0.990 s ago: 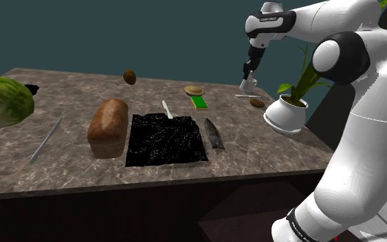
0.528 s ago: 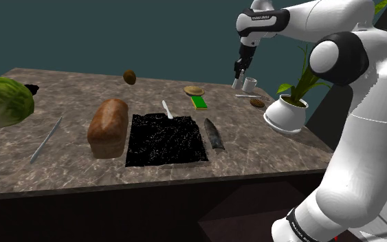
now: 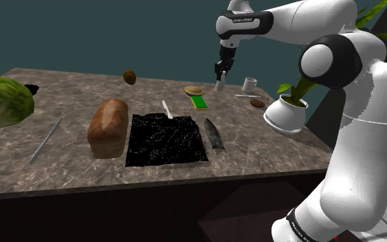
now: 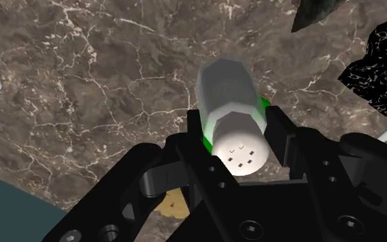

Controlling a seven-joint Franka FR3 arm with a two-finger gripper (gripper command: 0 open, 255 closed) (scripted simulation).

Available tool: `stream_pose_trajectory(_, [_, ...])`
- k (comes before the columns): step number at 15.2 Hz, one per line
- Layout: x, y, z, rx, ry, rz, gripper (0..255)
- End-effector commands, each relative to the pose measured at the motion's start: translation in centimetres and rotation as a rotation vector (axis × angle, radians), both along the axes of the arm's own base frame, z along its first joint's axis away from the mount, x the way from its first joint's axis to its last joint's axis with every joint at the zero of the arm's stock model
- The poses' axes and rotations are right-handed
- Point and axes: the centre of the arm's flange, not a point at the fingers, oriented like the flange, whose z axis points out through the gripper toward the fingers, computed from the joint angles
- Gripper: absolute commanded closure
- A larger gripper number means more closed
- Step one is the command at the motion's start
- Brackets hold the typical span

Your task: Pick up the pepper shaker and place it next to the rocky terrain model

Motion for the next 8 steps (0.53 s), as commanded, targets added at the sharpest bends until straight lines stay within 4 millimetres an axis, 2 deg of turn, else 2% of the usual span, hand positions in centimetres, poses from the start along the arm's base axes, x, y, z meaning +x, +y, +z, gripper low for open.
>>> stream_pose_trajectory(1, [1.2,2.2,-0.5,0.000,0.000,-0.001,255])
stream_pose_trajectory(8, [5.2,10.3,-2.2,0.000,0.000,-0.001,255])
